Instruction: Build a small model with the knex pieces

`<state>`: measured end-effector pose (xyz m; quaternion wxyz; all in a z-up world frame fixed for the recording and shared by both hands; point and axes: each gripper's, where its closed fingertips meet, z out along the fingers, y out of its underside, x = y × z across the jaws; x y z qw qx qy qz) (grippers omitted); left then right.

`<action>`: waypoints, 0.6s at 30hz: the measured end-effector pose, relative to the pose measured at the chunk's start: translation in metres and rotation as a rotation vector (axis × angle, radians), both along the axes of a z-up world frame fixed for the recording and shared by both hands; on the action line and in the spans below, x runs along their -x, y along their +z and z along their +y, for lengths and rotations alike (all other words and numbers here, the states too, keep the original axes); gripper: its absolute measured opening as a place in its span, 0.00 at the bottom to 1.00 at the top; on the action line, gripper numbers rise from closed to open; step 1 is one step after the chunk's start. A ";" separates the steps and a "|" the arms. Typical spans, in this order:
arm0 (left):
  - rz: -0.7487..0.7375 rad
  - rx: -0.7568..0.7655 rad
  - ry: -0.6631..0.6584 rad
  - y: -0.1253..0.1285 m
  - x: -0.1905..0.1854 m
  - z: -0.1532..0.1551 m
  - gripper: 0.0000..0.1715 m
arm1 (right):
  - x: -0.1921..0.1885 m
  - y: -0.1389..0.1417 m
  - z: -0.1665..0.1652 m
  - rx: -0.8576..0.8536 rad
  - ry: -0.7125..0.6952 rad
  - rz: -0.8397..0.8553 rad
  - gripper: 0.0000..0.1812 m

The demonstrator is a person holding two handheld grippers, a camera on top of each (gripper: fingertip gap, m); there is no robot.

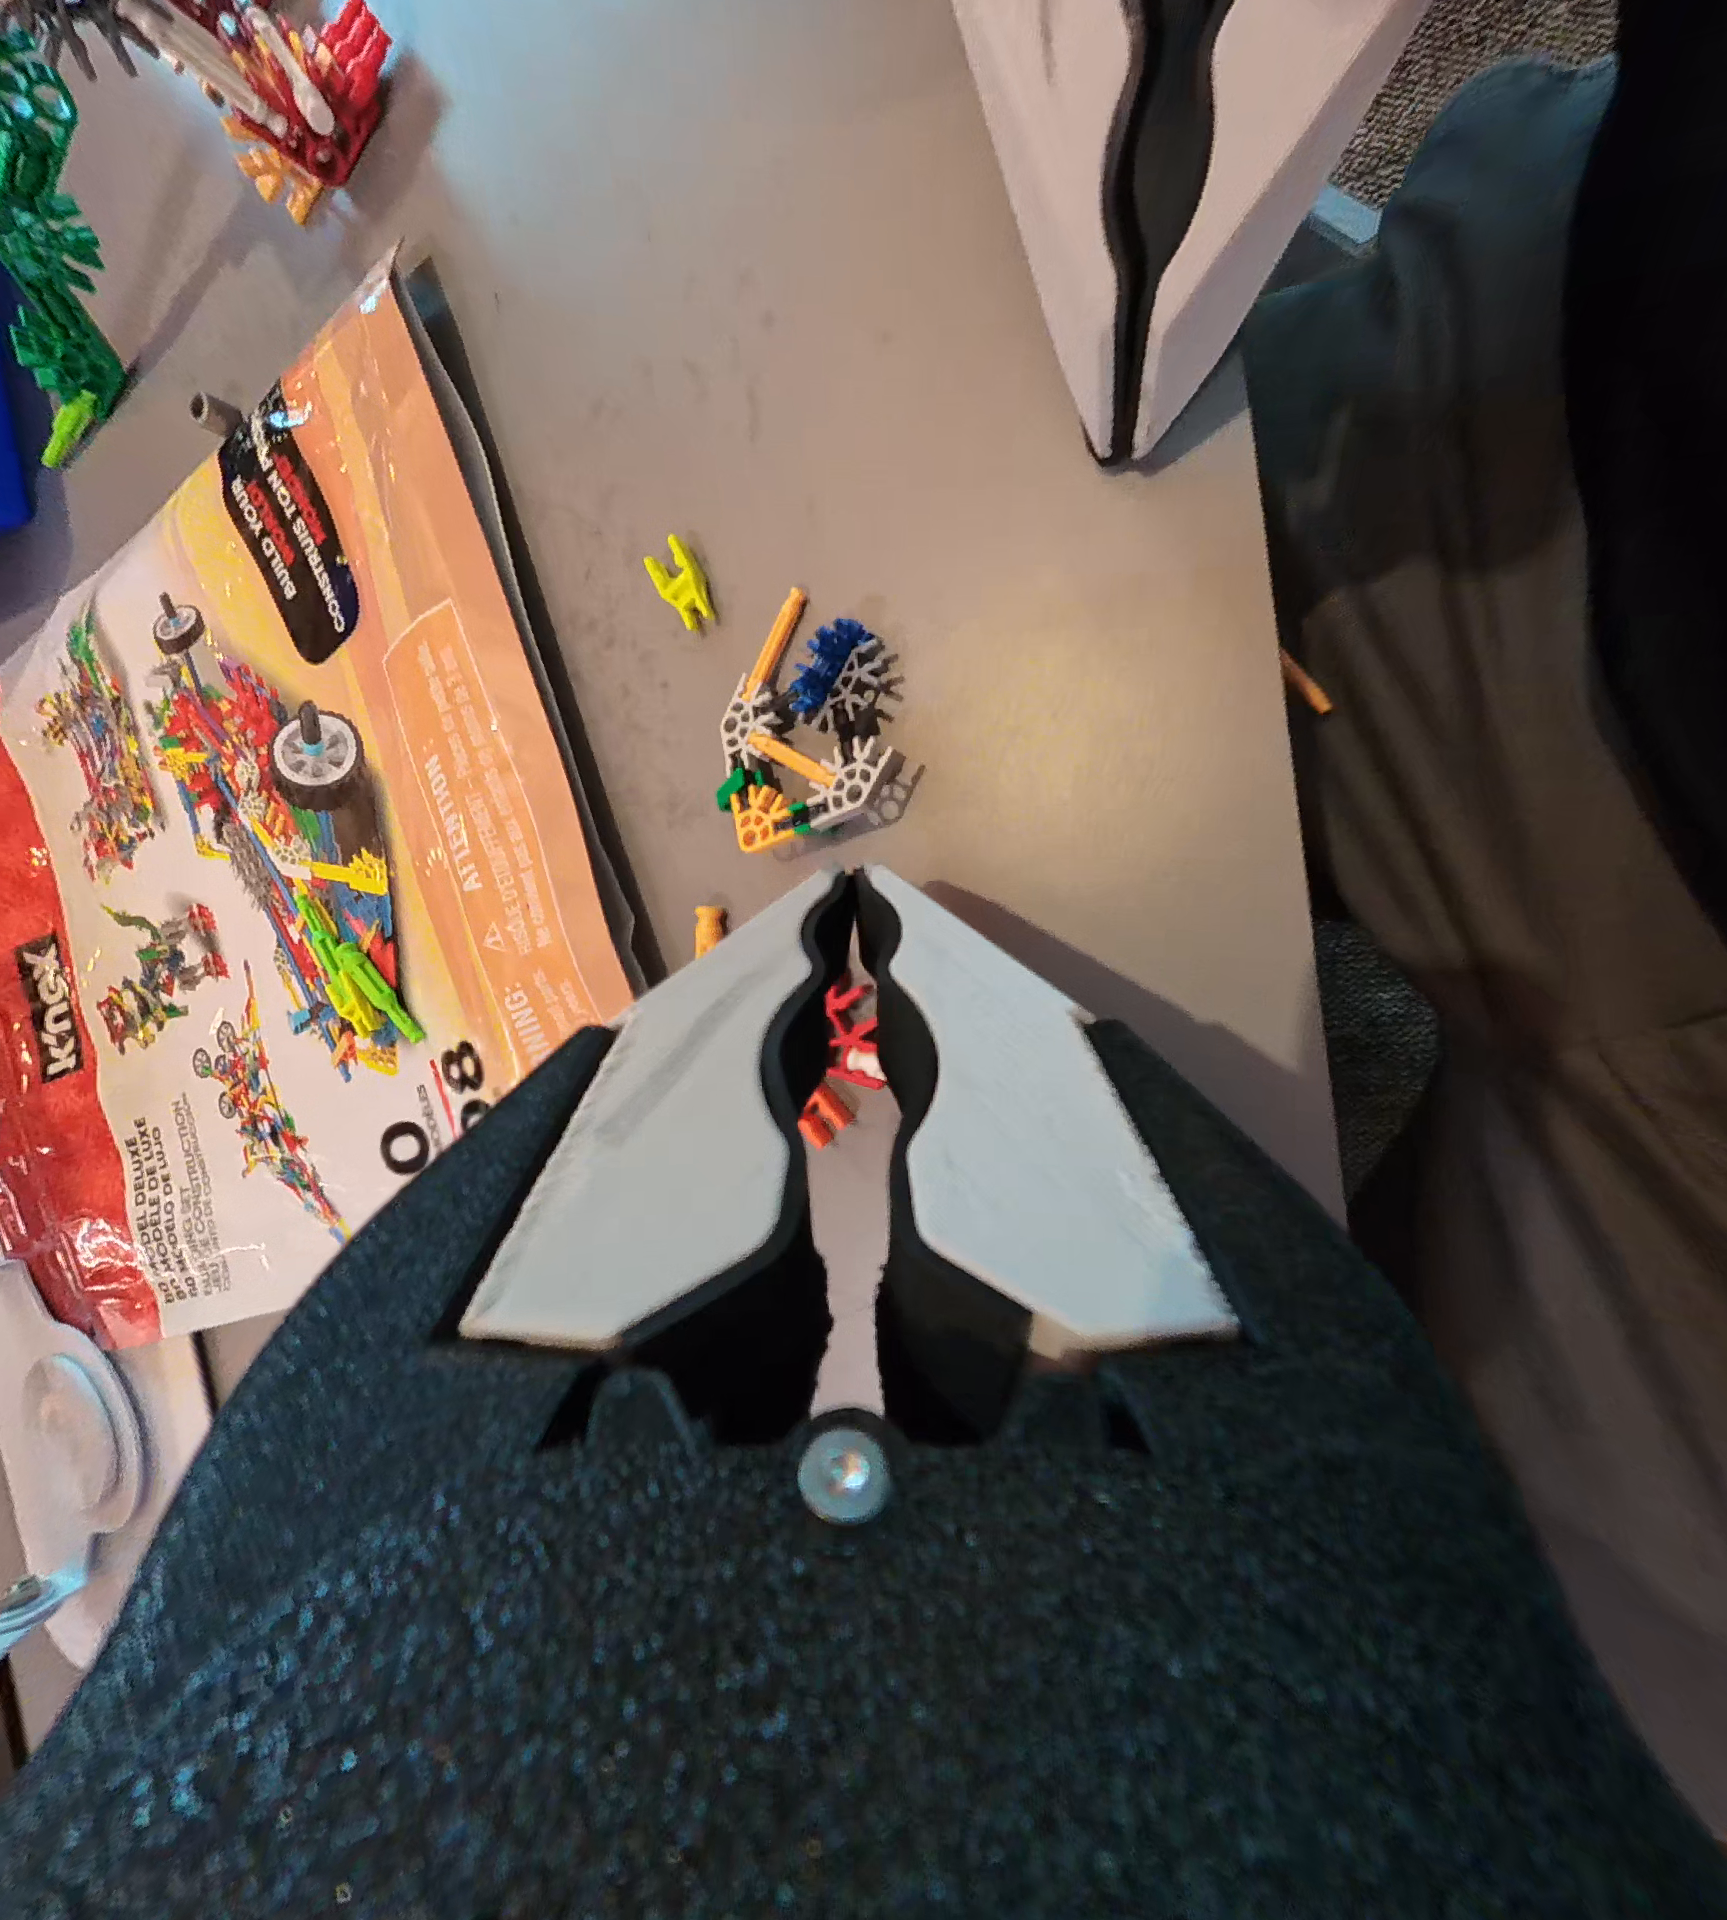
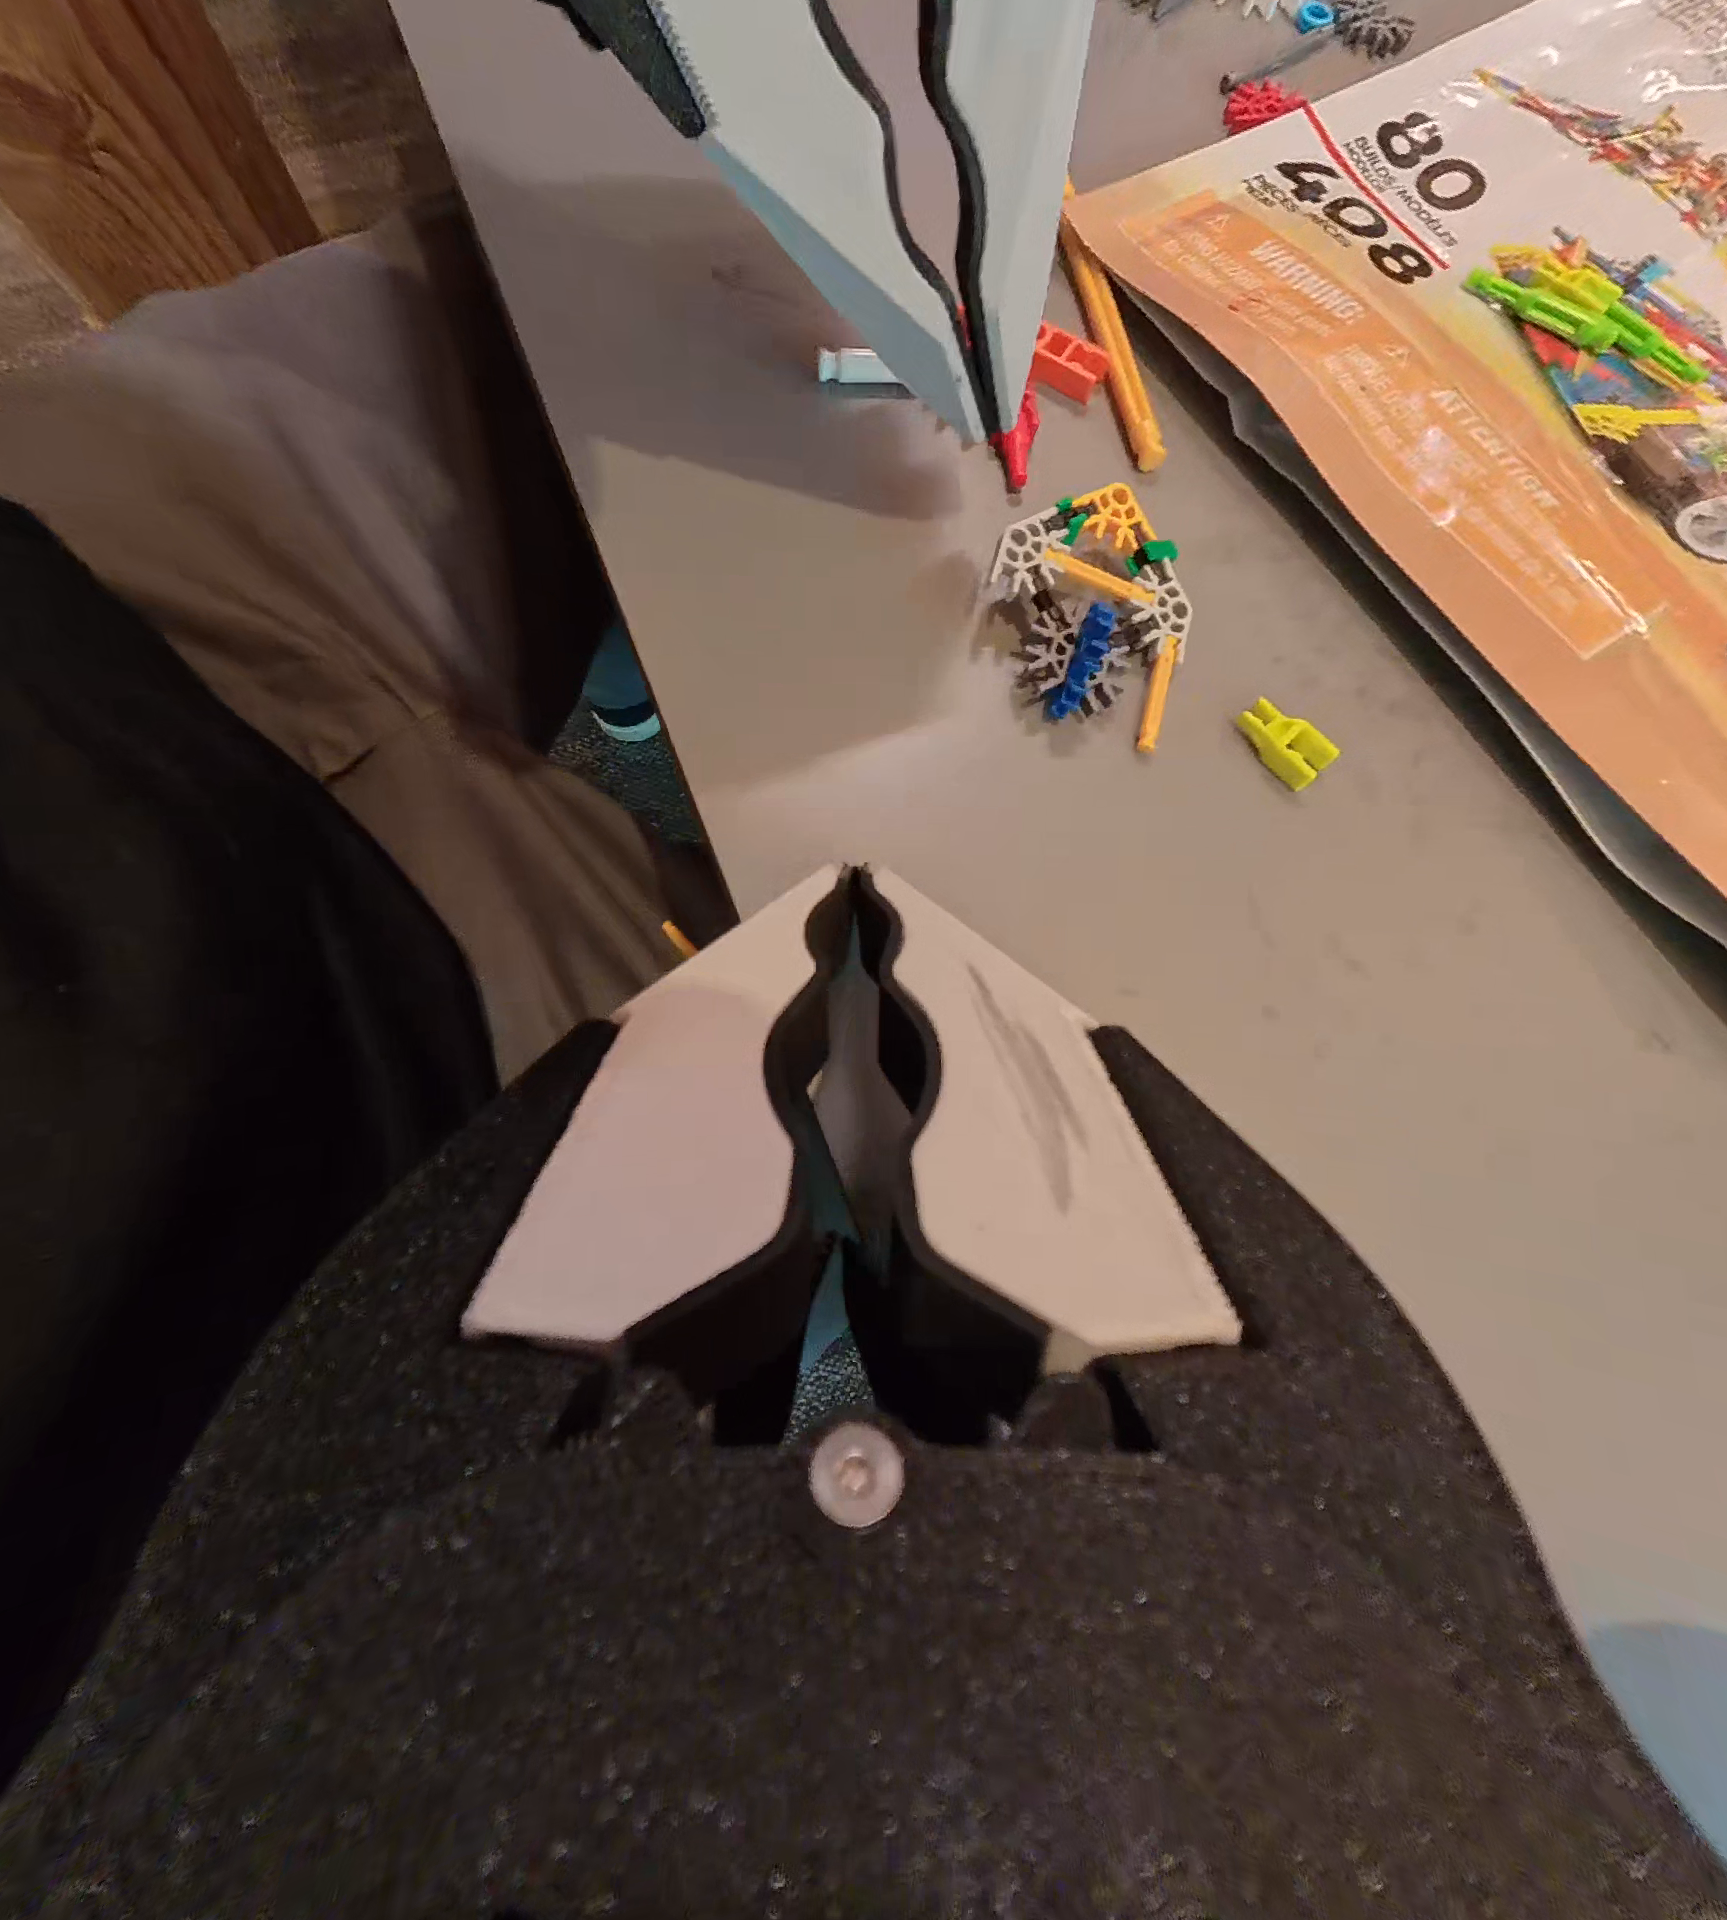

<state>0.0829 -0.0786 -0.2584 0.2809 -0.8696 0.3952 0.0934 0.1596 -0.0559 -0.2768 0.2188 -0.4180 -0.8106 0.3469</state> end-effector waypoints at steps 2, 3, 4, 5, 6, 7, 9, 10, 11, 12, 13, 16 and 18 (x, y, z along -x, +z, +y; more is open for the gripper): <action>0.002 -0.006 0.027 -0.003 0.006 -0.001 0.00 | 0.001 0.001 0.002 0.018 -0.016 0.000 0.00; -0.003 -0.010 0.040 -0.004 0.009 -0.001 0.00 | 0.001 0.002 0.002 0.029 -0.013 -0.002 0.00; -0.014 -0.016 0.052 -0.004 0.011 -0.002 0.00 | 0.000 0.004 0.000 0.040 0.001 0.001 0.04; -0.029 -0.024 0.063 -0.004 0.012 -0.003 0.00 | -0.002 0.007 -0.004 0.061 0.024 0.013 0.07; -0.039 -0.033 0.075 -0.003 0.013 -0.004 0.00 | -0.009 0.013 -0.014 0.104 0.084 0.022 0.06; -0.039 -0.043 0.085 -0.002 0.015 -0.006 0.00 | -0.017 0.021 -0.027 0.150 0.147 0.042 0.06; -0.040 -0.063 0.108 0.001 0.018 -0.012 0.00 | -0.028 0.018 -0.041 0.131 0.205 0.046 0.06; -0.046 -0.072 0.118 0.002 0.019 -0.014 0.00 | -0.030 0.005 -0.041 0.063 0.202 0.022 0.06; -0.056 -0.075 0.125 0.002 0.019 -0.016 0.00 | -0.031 -0.011 -0.041 0.002 0.194 -0.010 0.06; -0.062 -0.073 0.129 0.001 0.019 -0.019 0.00 | -0.032 -0.025 -0.045 -0.025 0.199 -0.032 0.06; -0.058 -0.073 0.133 -0.001 0.020 -0.020 0.00 | -0.031 -0.035 -0.050 -0.033 0.194 -0.028 0.06; -0.057 -0.073 0.143 -0.004 0.020 -0.024 0.00 | -0.022 -0.052 -0.050 -0.182 0.144 0.024 0.07; -0.057 -0.076 0.146 -0.005 0.019 -0.026 0.00 | -0.026 -0.064 -0.063 -0.132 0.157 -0.018 0.08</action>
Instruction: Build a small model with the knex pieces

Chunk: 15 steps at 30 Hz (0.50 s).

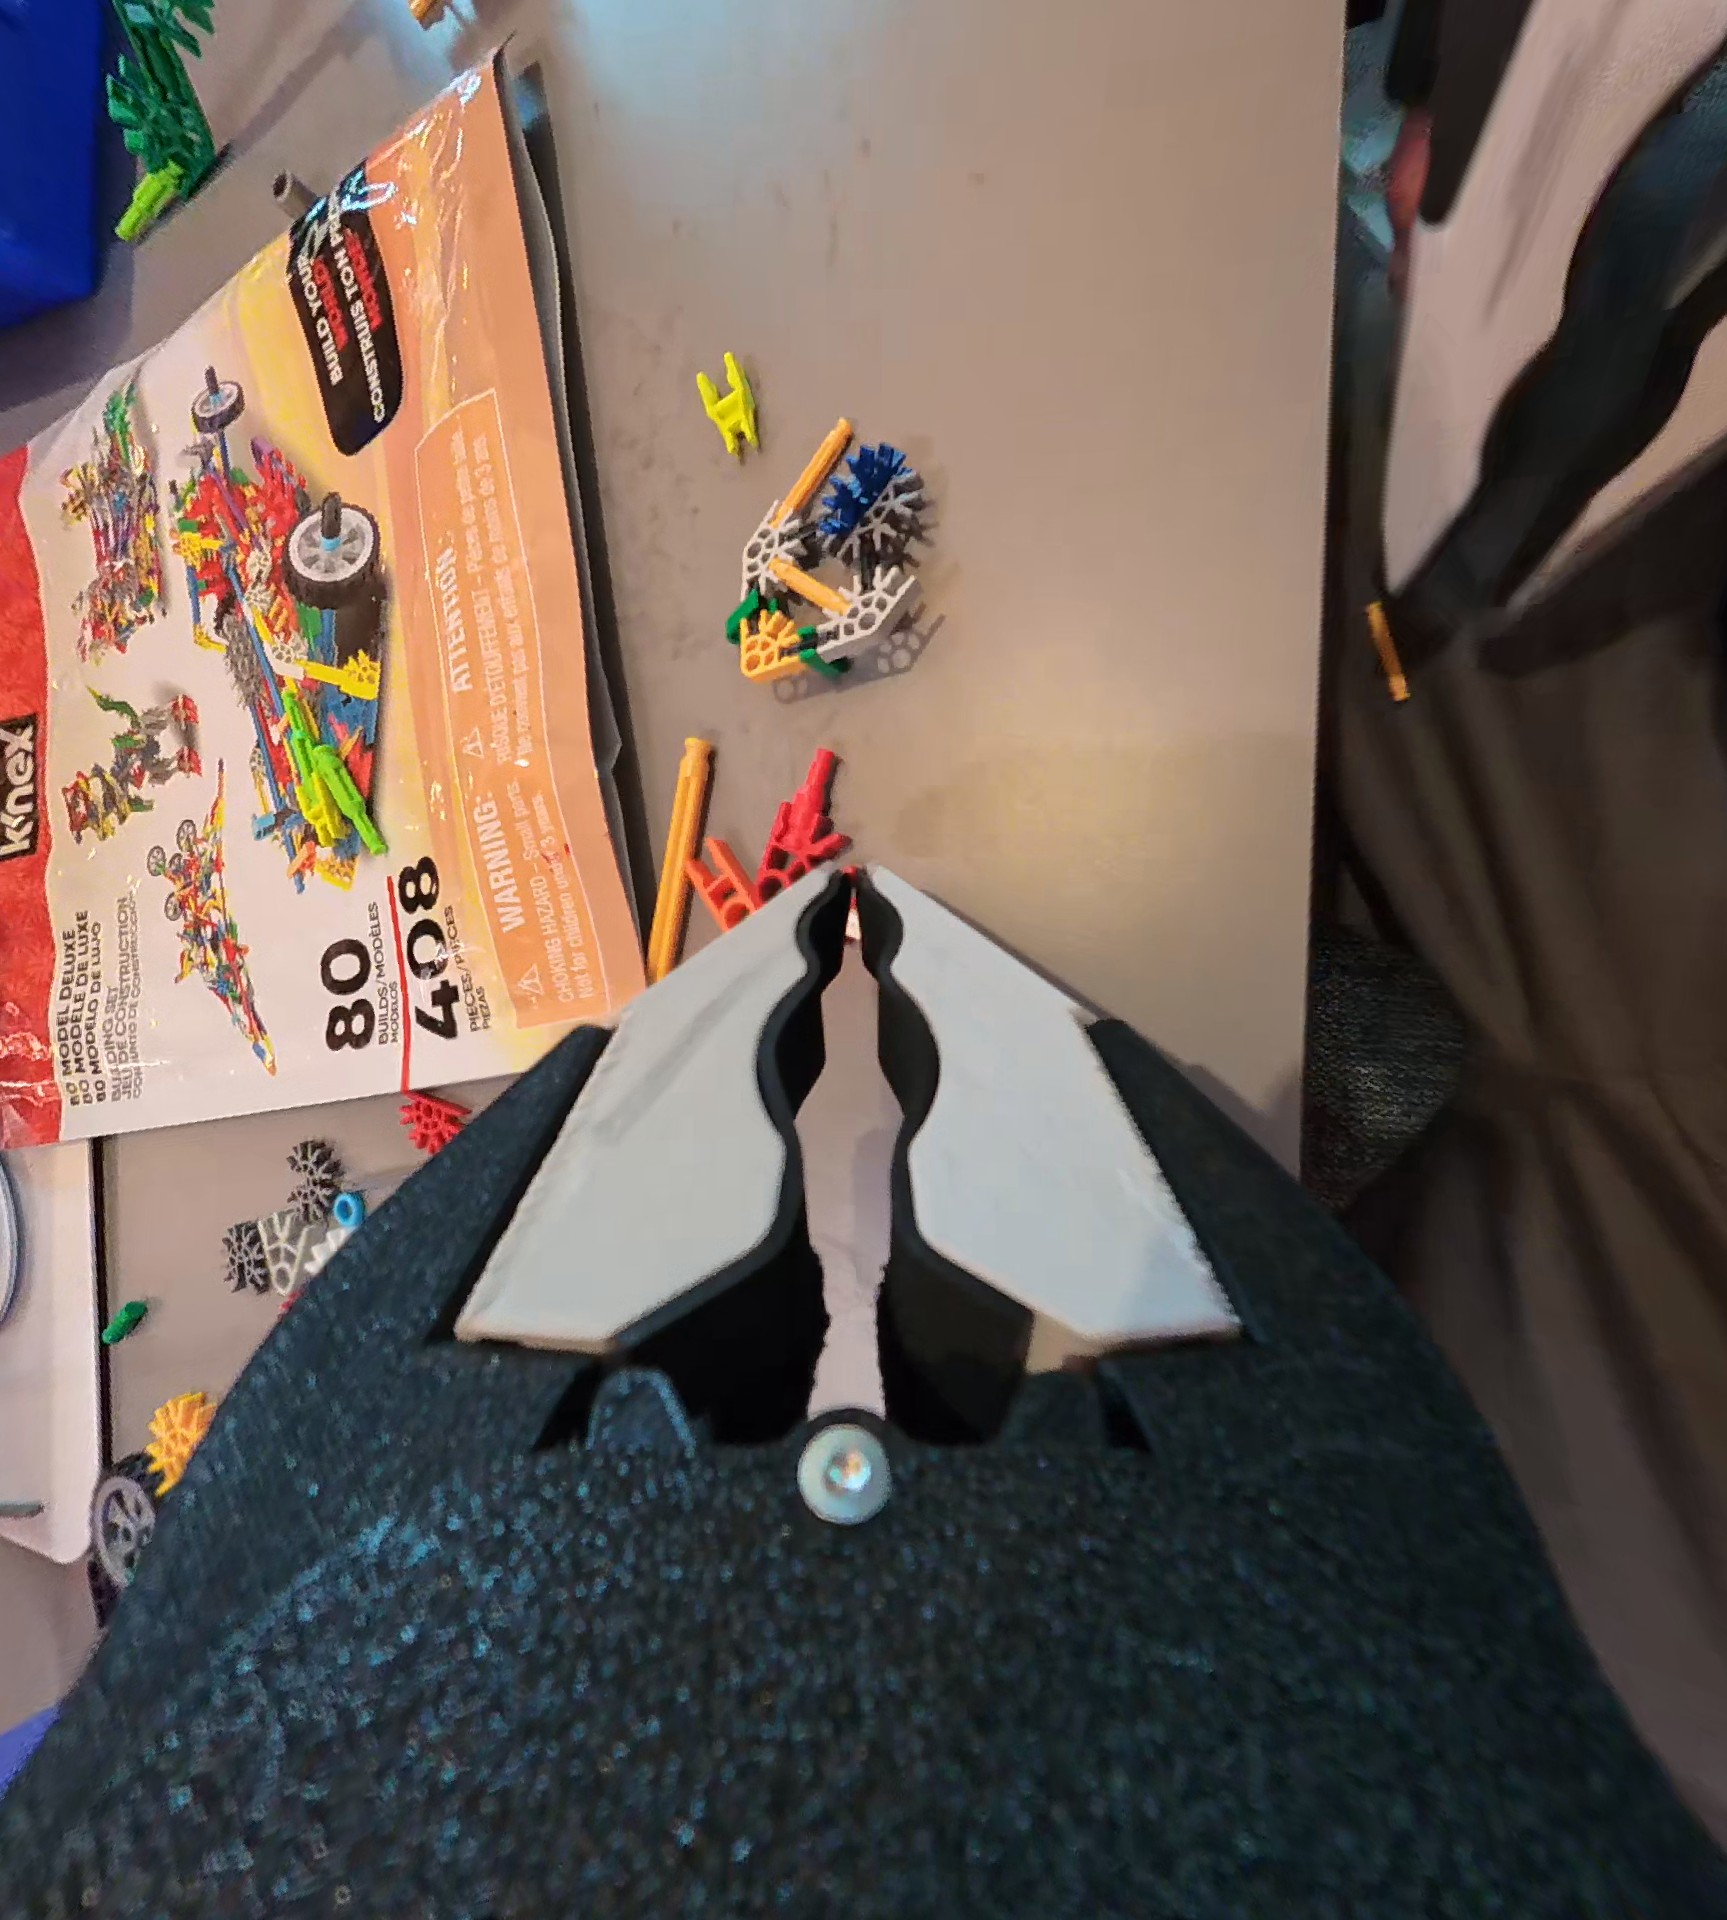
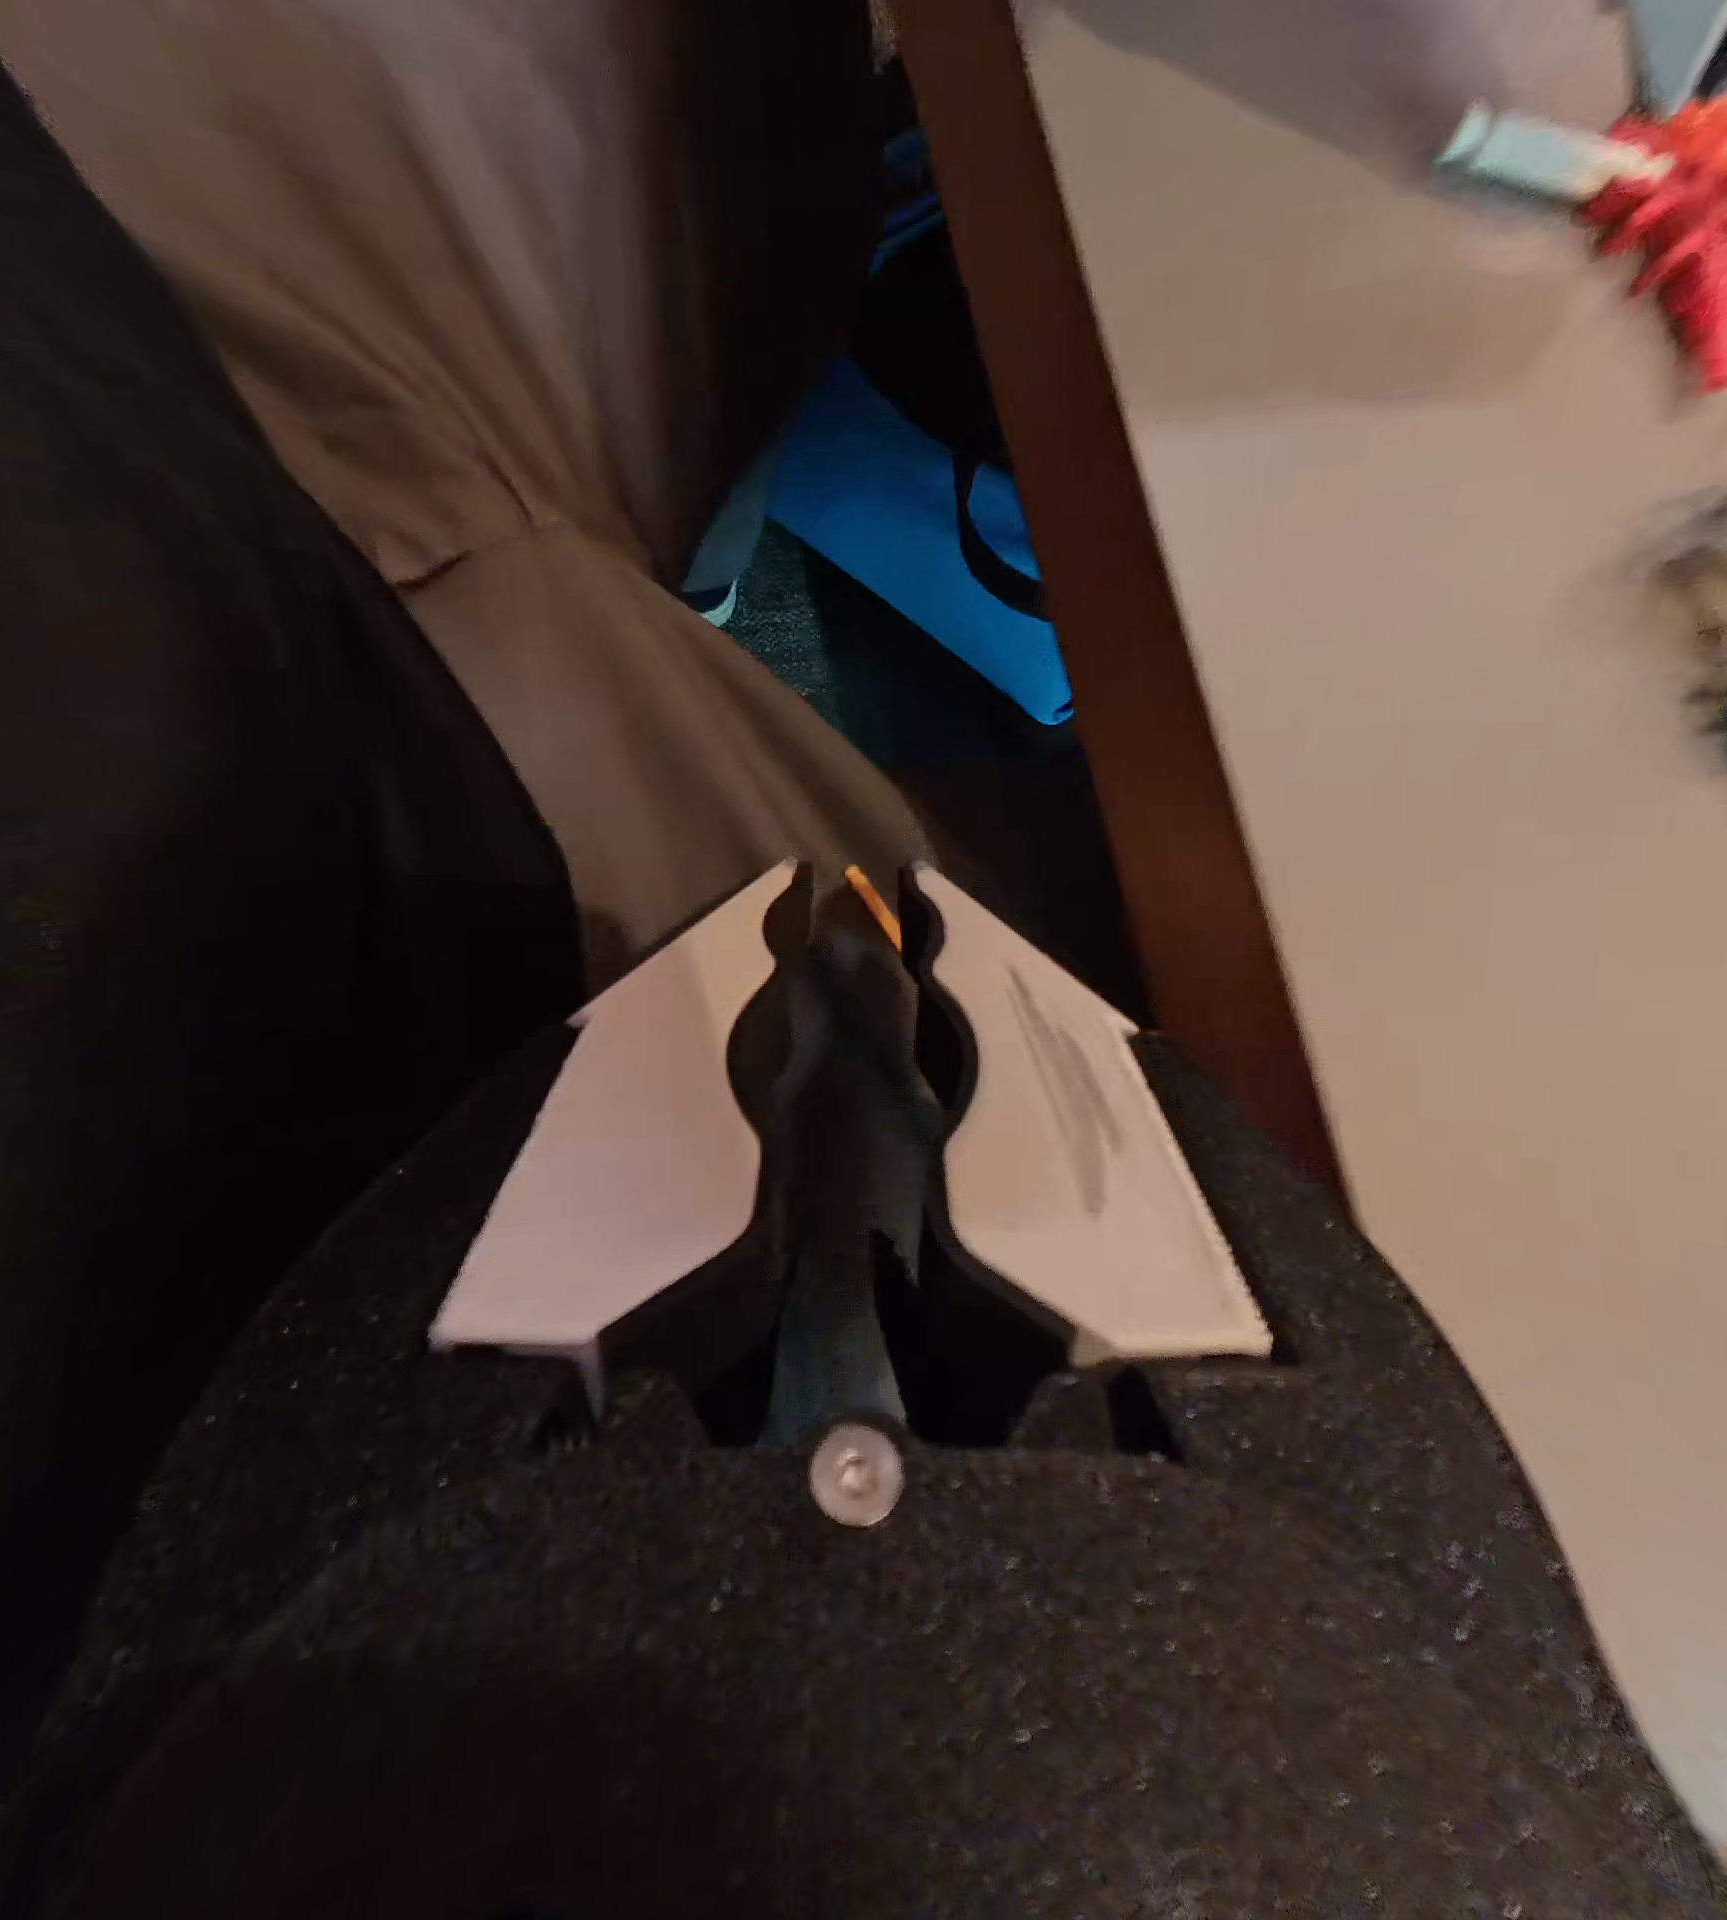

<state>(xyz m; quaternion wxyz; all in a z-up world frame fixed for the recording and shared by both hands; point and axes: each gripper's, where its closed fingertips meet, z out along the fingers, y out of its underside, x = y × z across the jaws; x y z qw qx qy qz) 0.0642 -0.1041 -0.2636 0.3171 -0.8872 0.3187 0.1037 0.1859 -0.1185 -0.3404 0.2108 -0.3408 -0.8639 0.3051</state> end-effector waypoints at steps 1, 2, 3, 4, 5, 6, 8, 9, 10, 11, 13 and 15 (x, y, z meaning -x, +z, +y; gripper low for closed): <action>0.000 0.002 0.000 -0.001 -0.001 -0.001 0.00 | 0.001 -0.007 0.002 -0.019 -0.020 0.002 0.07; 0.001 0.000 0.000 -0.001 -0.001 -0.002 0.00 | 0.003 -0.016 0.008 -0.055 -0.046 -0.004 0.08; 0.004 -0.003 0.002 -0.001 -0.001 -0.003 0.00 | 0.002 -0.021 0.007 -0.052 -0.041 -0.023 0.07; 0.004 -0.004 0.004 -0.001 -0.001 -0.004 0.00 | 0.001 -0.024 0.002 -0.025 -0.031 -0.038 0.07; 0.003 -0.005 0.005 -0.001 -0.001 -0.005 0.00 | 0.002 -0.026 0.001 -0.005 -0.037 -0.047 0.07; 0.003 -0.008 0.006 0.000 -0.001 -0.005 0.00 | 0.004 -0.029 0.002 -0.002 -0.050 -0.058 0.07; 0.002 -0.012 0.010 0.000 0.000 -0.007 0.00 | 0.007 -0.035 0.004 0.017 -0.080 -0.084 0.05; 0.000 -0.014 0.011 0.000 0.001 -0.008 0.00 | 0.007 -0.039 0.004 0.023 -0.082 -0.100 0.05; -0.003 -0.015 0.012 0.000 0.001 -0.008 0.00 | 0.006 -0.043 0.005 0.012 -0.080 -0.113 0.04; -0.004 -0.016 0.013 -0.001 0.002 -0.009 0.00 | 0.006 -0.045 0.006 0.003 -0.074 -0.112 0.00; -0.004 -0.017 0.016 -0.002 0.004 -0.009 0.00 | 0.006 -0.044 0.006 0.012 -0.073 -0.111 0.00; -0.010 -0.018 0.016 -0.003 0.005 -0.009 0.00 | 0.005 -0.045 0.006 0.008 -0.064 -0.113 0.00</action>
